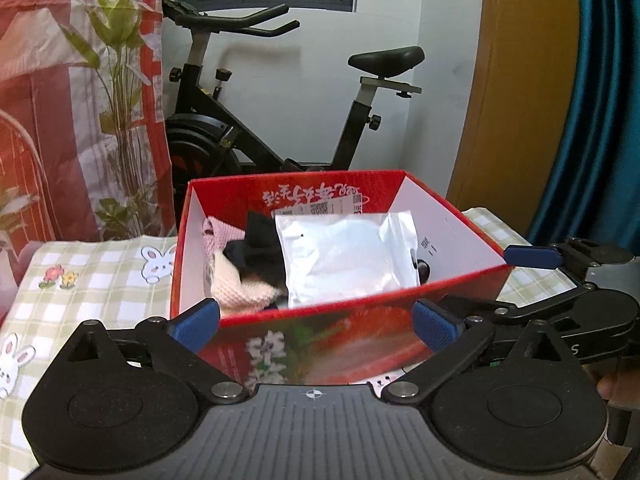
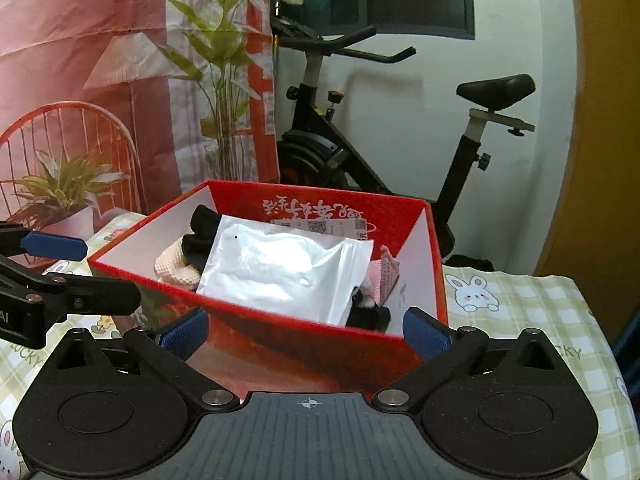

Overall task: Organize soft objects
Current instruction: 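Move both tools down to the green tassel ornament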

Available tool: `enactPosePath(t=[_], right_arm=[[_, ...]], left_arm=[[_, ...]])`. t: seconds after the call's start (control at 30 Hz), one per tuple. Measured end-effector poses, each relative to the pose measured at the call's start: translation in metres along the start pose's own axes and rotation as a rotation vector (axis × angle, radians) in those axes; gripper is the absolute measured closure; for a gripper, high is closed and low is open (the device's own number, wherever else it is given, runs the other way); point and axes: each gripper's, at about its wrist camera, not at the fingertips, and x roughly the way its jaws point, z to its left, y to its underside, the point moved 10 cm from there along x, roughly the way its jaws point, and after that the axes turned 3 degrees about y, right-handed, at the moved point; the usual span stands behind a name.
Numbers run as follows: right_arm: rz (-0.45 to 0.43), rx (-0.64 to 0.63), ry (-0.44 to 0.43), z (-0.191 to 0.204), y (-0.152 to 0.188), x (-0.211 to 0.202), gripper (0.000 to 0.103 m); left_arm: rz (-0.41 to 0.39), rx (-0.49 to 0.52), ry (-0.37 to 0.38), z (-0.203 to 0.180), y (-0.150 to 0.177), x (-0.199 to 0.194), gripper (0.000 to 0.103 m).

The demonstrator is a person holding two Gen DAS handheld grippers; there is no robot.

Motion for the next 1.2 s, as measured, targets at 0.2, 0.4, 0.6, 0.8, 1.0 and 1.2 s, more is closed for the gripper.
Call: enactPosePath(t=[0.2,0.4,0.6,0.8,1.0,1.2], right_arm=[[-0.029,0.000,-0.005,-0.002,0.020,-0.010,0.001],[0.021,0.013,0.005,-0.009,0.051,-0.006,0.001],[0.079,0.021,0.018,-0.017,0.083,0.003,0.001],[0.121,0.026,0.011,-0.023,0.108,0.005,0.004],[0.158,0.020,-0.018,-0.026,0.121,0.009,0.017],[0.171,0.044,-0.031,-0.031,0.122,0.012,0.025]], left_arm=[[0.007,-0.004,-0.006,-0.001,0.017,0.003,0.000],[0.041,-0.005,-0.002,-0.005,0.040,0.013,0.000],[0.080,-0.015,0.006,-0.005,0.059,0.023,0.000],[0.110,-0.039,0.020,-0.003,0.075,0.031,0.000],[0.120,-0.048,0.052,-0.009,0.080,0.038,0.000],[0.128,-0.055,0.088,-0.017,0.083,0.042,0.001]])
